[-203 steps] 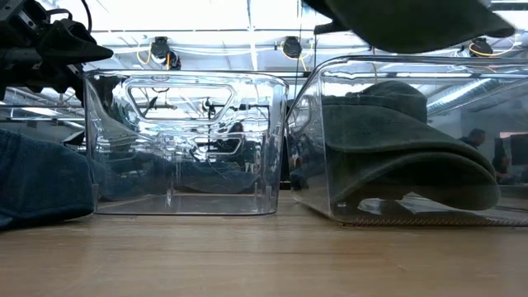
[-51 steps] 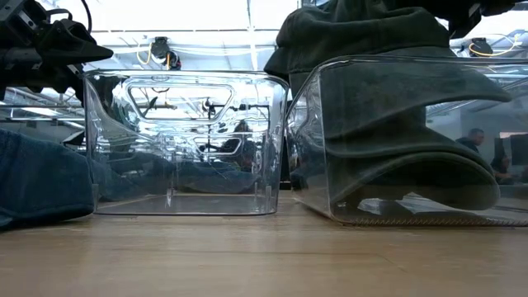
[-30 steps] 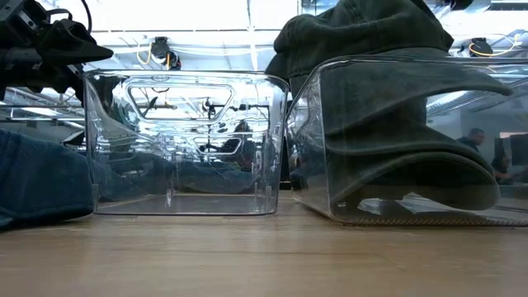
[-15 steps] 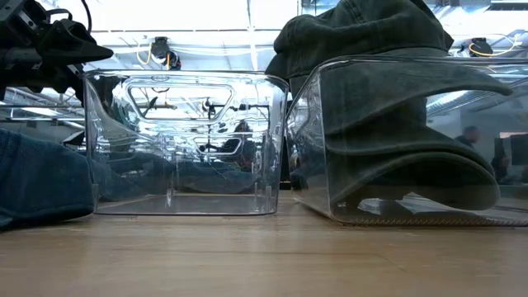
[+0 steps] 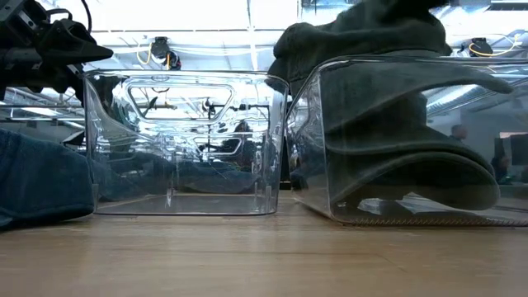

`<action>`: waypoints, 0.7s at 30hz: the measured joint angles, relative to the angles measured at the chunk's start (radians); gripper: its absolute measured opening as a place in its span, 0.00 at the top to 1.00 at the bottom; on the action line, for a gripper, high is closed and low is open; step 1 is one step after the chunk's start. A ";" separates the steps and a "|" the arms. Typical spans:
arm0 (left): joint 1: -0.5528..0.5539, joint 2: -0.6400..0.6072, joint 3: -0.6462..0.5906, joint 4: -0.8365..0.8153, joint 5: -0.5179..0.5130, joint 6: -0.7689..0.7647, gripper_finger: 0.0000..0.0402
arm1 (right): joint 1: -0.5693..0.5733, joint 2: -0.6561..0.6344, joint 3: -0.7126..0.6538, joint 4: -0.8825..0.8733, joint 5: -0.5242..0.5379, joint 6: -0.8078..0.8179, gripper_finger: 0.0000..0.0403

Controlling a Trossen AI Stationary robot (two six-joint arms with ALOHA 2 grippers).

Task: Pick & Place hat
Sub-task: Put the gray cap into the right transparent bin

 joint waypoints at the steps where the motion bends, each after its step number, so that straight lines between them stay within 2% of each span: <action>1: 0.000 0.000 0.000 0.000 0.000 0.000 0.43 | -0.020 0.004 -0.008 -0.001 -0.032 0.012 0.99; 6: 0.000 0.000 0.000 0.000 0.000 0.000 0.43 | -0.117 0.029 -0.088 0.079 -0.200 0.012 1.00; 11: 0.000 0.000 0.000 0.000 0.000 0.000 0.43 | -0.170 0.031 -0.195 0.235 -0.368 0.014 1.00; 17: 0.000 0.000 0.000 0.000 0.000 0.000 0.43 | -0.214 0.029 -0.247 0.221 -0.388 0.049 1.00; 21: 0.000 0.000 0.000 0.000 0.000 0.000 0.43 | -0.218 0.018 -0.249 0.248 -0.377 0.013 1.00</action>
